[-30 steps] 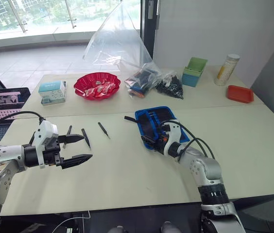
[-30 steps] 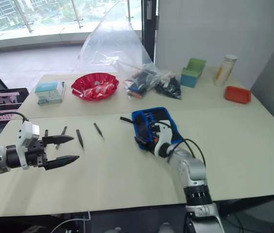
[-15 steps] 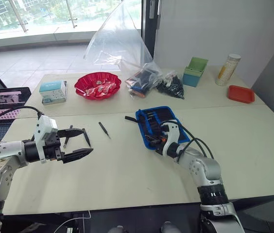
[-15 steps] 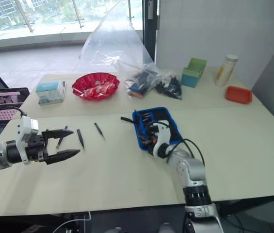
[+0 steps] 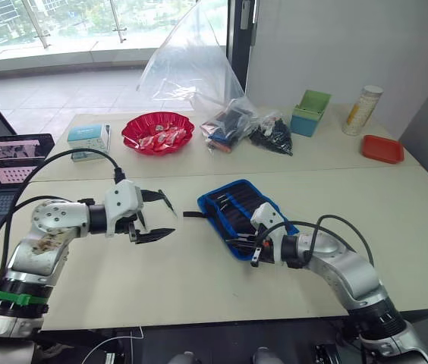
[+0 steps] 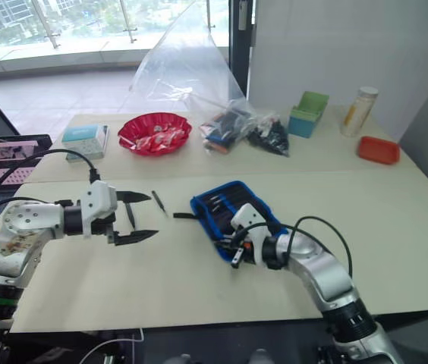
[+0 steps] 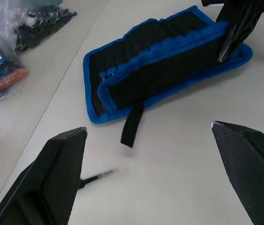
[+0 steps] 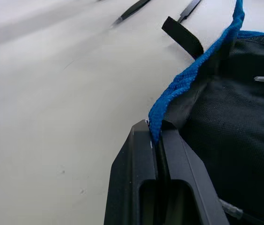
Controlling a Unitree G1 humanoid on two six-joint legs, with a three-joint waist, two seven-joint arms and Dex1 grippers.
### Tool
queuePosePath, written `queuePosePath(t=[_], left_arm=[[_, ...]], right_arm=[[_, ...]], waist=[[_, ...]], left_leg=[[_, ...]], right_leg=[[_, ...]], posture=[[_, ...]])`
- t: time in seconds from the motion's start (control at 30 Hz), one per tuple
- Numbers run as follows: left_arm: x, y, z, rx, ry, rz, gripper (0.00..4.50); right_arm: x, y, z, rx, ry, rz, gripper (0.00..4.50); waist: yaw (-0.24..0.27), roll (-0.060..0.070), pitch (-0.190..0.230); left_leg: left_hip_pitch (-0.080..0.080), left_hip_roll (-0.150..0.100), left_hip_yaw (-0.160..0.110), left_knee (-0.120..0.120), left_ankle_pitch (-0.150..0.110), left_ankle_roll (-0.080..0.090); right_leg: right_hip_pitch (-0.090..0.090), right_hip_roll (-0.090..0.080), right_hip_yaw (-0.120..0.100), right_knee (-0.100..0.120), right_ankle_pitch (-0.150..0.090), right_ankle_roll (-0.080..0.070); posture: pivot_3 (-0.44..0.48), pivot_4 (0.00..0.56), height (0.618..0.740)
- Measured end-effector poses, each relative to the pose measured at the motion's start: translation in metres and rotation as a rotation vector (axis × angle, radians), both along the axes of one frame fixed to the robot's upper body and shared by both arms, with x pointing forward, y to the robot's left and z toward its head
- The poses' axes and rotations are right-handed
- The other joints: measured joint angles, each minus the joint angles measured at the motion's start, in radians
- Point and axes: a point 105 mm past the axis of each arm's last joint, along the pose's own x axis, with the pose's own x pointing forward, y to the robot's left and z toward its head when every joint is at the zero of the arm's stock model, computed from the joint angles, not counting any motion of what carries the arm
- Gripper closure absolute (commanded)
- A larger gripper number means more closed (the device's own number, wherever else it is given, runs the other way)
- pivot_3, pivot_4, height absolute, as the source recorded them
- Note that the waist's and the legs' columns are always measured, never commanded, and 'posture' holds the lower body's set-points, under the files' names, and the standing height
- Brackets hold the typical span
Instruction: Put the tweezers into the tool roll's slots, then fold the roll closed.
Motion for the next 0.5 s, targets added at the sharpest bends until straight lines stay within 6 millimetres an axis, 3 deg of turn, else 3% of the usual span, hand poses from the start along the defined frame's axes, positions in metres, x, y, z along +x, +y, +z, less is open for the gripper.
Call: queuePosePath(t=[0.13, 0.27, 0.4, 0.5], left_arm=[[0.013, -0.017, -0.012, 0.107, -0.054, -0.072, 0.00], [0.031, -0.053, -0.017, 0.079, -0.058, -0.141, 0.00], [0.049, -0.063, -0.013, 0.118, -0.098, -0.132, 0.00], [0.050, -0.065, -0.017, 0.169, -0.096, -0.166, 0.00]], right_arm=[[-0.007, -0.004, -0.010, -0.030, 0.020, 0.007, 4.47], [-0.010, 0.002, -0.012, -0.007, 0.016, 0.018, 4.47], [-0.013, 0.002, -0.018, -0.030, 0.010, 0.024, 4.47], [-0.013, 0.000, -0.020, -0.041, 0.005, 0.017, 4.47]], waist=[[0.005, -0.001, 0.000], [0.010, -0.005, 0.000], [0.005, -0.008, 0.000], [0.001, -0.008, 0.000]], left_leg=[[-0.001, -0.001, 0.000, 0.001, 0.000, 0.000], [-0.003, -0.002, -0.001, 0.005, 0.000, 0.001], [-0.004, -0.002, -0.001, 0.006, -0.001, 0.001], [-0.004, -0.001, -0.001, 0.006, -0.001, 0.002]], right_leg=[[0.000, 0.000, 0.000, 0.000, 0.000, 0.000], [0.000, 0.000, -0.002, 0.001, 0.001, 0.001], [0.000, 0.000, -0.002, 0.002, 0.001, 0.002], [0.000, 0.000, -0.002, 0.003, 0.001, 0.002]], posture=[[0.000, 0.150, 0.740], [0.000, 0.150, 0.740], [0.000, 0.150, 0.740], [0.000, 0.150, 0.740]])
